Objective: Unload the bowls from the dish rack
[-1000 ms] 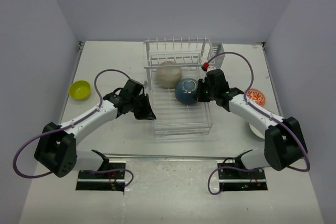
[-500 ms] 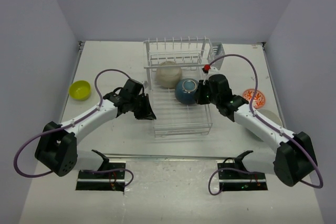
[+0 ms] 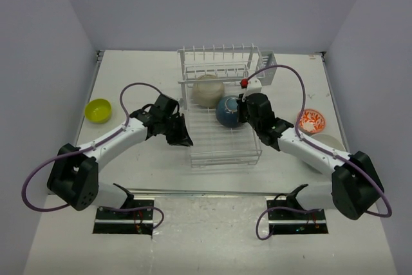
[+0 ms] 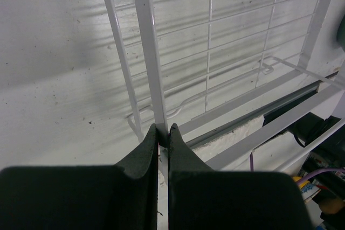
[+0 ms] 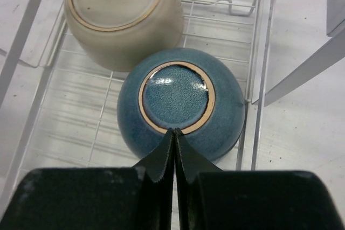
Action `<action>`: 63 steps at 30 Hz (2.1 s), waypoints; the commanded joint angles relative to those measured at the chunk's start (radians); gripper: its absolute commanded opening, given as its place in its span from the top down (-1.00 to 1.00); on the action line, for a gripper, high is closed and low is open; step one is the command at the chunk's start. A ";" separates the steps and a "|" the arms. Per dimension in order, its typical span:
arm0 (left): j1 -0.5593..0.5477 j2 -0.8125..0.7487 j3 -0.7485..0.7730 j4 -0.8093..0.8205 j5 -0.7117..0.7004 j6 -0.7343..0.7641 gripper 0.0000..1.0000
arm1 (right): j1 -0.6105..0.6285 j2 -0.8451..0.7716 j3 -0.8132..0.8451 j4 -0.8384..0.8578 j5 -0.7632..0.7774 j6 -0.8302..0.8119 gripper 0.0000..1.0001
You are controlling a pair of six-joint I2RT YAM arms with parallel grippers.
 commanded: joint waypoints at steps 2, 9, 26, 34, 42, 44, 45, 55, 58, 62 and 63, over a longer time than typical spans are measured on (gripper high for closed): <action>-0.005 0.052 -0.018 -0.012 -0.061 0.089 1.00 | 0.008 0.042 -0.015 0.143 0.095 -0.072 1.00; -0.005 0.039 -0.029 -0.029 -0.081 0.099 1.00 | 0.019 0.070 -0.033 0.216 0.092 -0.071 1.00; -0.005 0.049 -0.004 -0.038 -0.074 0.112 1.00 | 0.061 0.123 -0.113 0.256 0.088 0.001 1.00; -0.005 0.077 0.007 -0.024 -0.067 0.106 1.00 | 0.134 0.093 -0.128 0.161 0.091 0.067 1.00; -0.005 0.100 0.033 -0.014 -0.085 0.095 1.00 | 0.231 0.044 -0.111 0.049 0.079 0.165 1.00; -0.005 0.111 0.042 -0.009 -0.085 0.097 1.00 | 0.263 0.037 -0.102 0.011 0.080 0.188 1.00; -0.005 0.120 0.045 -0.009 -0.084 0.099 1.00 | 0.271 0.036 -0.096 -0.004 0.069 0.194 1.00; -0.005 0.137 0.062 0.014 -0.081 0.079 1.00 | 0.360 -0.013 -0.038 -0.158 0.016 0.199 1.00; -0.005 0.135 0.062 0.019 -0.100 0.074 1.00 | 0.380 -0.068 -0.022 -0.211 0.022 0.204 1.00; -0.005 0.137 0.054 0.020 -0.111 0.071 1.00 | 0.386 -0.174 0.014 -0.284 0.042 0.201 1.00; -0.005 0.137 0.051 0.023 -0.111 0.069 1.00 | 0.386 -0.191 0.039 -0.317 0.052 0.201 1.00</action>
